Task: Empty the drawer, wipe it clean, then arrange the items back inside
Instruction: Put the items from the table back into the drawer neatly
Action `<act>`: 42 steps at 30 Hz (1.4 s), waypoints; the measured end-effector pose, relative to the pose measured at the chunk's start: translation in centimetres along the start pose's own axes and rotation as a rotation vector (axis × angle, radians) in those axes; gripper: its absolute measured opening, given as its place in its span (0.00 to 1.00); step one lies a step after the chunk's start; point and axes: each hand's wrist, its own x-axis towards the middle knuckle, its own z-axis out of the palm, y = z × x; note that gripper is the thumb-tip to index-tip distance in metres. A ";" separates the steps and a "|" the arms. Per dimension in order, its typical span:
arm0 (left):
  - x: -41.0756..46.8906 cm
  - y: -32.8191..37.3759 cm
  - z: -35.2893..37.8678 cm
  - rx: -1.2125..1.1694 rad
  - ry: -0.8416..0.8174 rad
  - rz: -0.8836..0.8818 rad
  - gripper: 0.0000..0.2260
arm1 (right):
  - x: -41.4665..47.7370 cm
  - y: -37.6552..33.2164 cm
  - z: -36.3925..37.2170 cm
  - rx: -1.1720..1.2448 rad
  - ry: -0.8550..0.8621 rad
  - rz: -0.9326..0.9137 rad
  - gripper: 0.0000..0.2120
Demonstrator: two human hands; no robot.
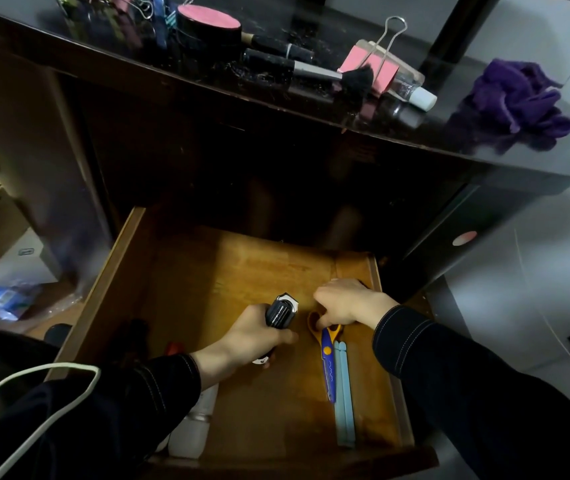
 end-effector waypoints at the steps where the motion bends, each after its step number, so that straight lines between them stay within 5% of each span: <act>1: 0.0 0.1 0.0 0.003 0.001 0.000 0.13 | 0.1 0.1 0.1 0.004 0.011 -0.004 0.20; 9: -0.1 0.3 0.0 0.013 0.020 -0.012 0.13 | -0.2 0.0 0.3 -0.040 0.027 -0.022 0.23; 21: 0.1 0.3 -0.1 0.004 0.017 0.000 0.13 | -0.3 -1.0 0.5 0.204 0.133 0.130 0.09; 42: 0.0 0.5 -0.3 -0.005 -0.009 0.031 0.13 | -0.8 -1.9 0.2 0.249 0.155 0.234 0.06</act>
